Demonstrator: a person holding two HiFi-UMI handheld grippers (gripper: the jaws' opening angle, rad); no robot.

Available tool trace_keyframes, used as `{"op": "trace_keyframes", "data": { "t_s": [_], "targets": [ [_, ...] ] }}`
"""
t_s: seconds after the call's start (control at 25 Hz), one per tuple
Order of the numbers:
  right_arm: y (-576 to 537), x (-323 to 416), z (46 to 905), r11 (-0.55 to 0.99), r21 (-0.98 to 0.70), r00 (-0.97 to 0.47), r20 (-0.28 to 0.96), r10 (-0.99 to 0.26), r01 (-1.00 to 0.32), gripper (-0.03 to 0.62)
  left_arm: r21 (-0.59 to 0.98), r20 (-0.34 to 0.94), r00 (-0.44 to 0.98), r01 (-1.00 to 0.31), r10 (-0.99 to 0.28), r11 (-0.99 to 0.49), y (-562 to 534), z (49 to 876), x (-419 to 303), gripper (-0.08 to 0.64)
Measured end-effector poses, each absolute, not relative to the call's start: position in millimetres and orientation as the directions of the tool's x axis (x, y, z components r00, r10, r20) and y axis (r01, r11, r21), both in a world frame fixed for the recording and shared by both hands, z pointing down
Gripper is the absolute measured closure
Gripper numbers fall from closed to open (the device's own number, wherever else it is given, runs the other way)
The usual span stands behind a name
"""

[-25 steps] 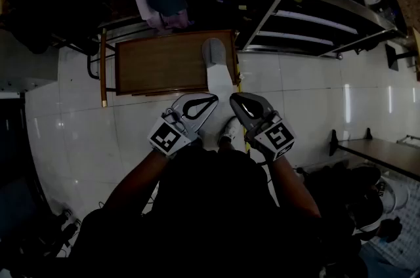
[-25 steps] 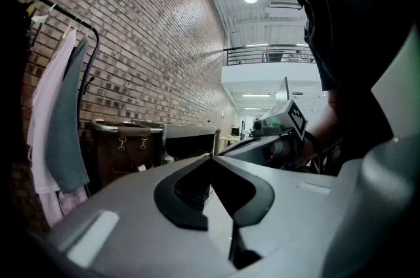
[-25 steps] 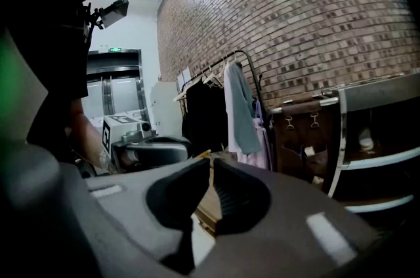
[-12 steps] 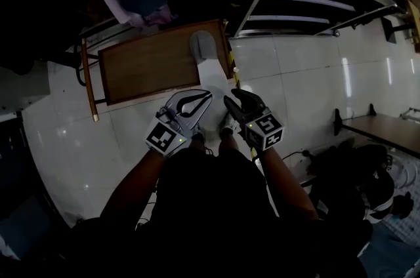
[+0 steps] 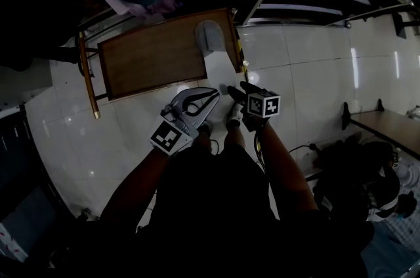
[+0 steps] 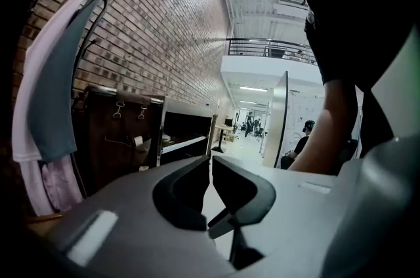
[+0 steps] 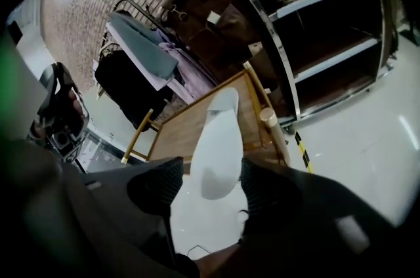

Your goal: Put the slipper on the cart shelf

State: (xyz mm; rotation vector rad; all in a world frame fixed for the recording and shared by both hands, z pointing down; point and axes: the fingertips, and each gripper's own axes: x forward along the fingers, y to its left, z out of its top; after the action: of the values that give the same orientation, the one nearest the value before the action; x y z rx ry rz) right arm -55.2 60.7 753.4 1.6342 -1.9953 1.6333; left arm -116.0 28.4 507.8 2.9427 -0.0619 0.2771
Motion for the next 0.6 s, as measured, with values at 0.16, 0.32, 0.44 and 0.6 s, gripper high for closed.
{"op": "trace_keyframes", "data": {
  "t_s": [0.16,0.32,0.44,0.6],
  "targets": [
    [54,-59,787,-0.199,-0.678,-0.444,0.646,-0.620,-0.708,0.324,0.197,0.205,0.978,-0.075,-0.033,-0.978,20,529,-112,0.540],
    [43,-61,809,-0.251,-0.728,-0.467,0.625,-0.626,-0.638,0.314,0.201,0.209,0.977,-0.078,-0.035,-0.976,8,540,-106,0.540],
    [39,-64,821,-0.269,-0.765,-0.496,0.600,-0.628,-0.585,0.314,0.197,0.213,0.977,-0.071,-0.028,-0.978,3,549,-100,0.540],
    [31,-68,826,-0.256,-0.796,-0.528,0.567,-0.632,-0.548,0.316,0.220,0.225,0.974,-0.068,-0.017,-0.973,0,558,-96,0.540]
  ]
}}
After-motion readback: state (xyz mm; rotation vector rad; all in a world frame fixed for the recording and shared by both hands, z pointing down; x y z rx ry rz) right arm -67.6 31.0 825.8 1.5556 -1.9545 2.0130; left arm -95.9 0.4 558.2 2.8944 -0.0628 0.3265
